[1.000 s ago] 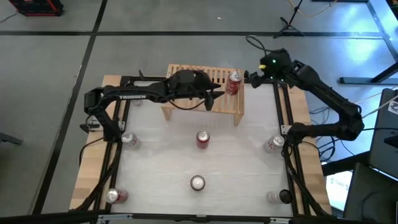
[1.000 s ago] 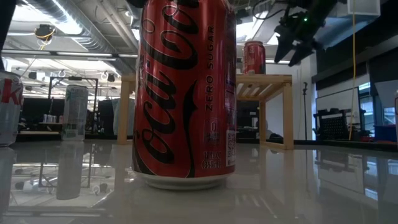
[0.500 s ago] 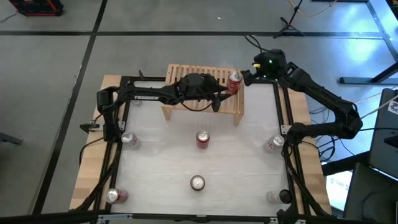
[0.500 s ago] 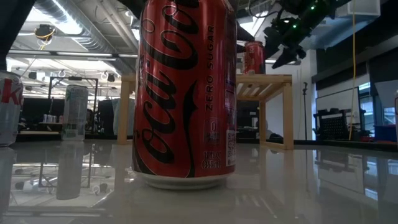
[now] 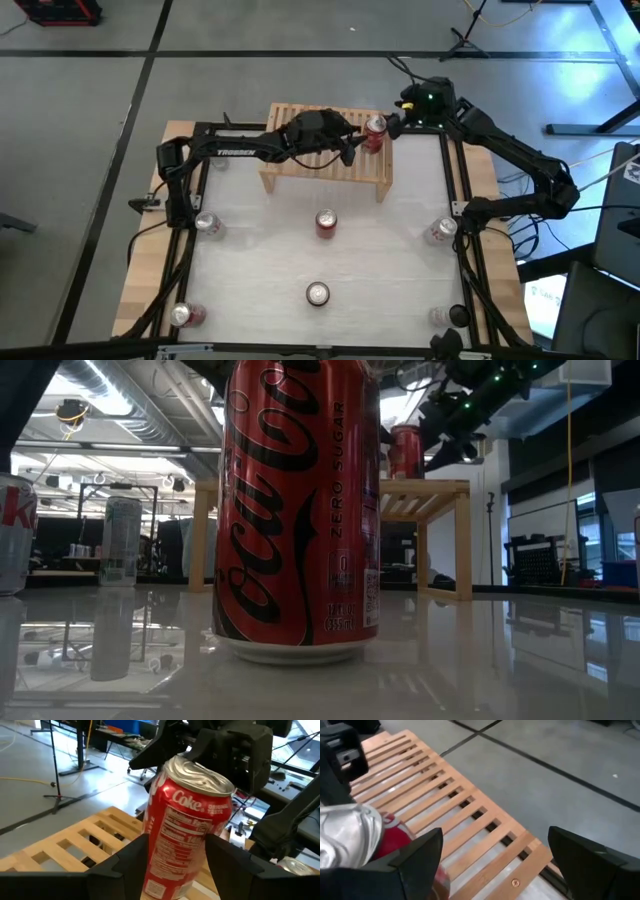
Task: Place canned beverage on shelf
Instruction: Put the top red and white soda can on the shelf
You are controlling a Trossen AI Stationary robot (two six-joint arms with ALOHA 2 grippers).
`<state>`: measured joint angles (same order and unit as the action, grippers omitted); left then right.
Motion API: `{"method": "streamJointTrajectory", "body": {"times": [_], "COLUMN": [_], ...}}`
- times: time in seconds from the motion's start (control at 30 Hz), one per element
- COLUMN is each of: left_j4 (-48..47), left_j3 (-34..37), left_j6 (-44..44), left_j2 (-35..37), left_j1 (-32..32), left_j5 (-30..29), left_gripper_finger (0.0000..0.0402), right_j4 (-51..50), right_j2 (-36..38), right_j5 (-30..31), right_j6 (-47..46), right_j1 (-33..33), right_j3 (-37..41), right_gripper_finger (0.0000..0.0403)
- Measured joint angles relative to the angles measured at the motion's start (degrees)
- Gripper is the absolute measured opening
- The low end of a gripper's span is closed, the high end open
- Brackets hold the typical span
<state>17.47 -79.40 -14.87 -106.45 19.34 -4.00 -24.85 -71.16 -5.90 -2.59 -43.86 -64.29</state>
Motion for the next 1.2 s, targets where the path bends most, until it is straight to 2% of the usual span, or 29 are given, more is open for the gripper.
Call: {"method": "streamJointTrajectory", "body": {"times": [0.23,0.6,0.73,0.97,1.2], "left_j4": [-0.02,-1.22,-1.48,-1.8,-1.62], "left_j3": [0.0,0.0,0.0,0.0,0.0], "left_j6": [-0.02,-0.15,-0.22,-0.2,-1.59], "left_j2": [0.0,0.07,0.07,0.13,0.24], "left_j1": [0.28,0.69,0.69,0.82,0.78], "left_j5": [-0.09,-5.67,-6.08,-8.85,-6.85], "left_gripper_finger": [0.0189,0.0189,0.0189,0.0189,0.0189], "right_j4": [-1.79,-3.32,-5.15,-7.56,-12.48], "right_j2": [0.02,1.17,1.54,2.78,5.34], "right_j5": [-1.09,-1.0,-1.51,1.35,2.5], "right_j6": [0.79,1.77,1.6,1.68,1.73], "right_j1": [-0.05,-0.04,0.22,3.33,5.09], "right_j3": [0.0,0.0,-0.02,-0.09,-0.87], "right_gripper_finger": [0.0353,0.0353,0.0353,0.0353,0.0353]}}
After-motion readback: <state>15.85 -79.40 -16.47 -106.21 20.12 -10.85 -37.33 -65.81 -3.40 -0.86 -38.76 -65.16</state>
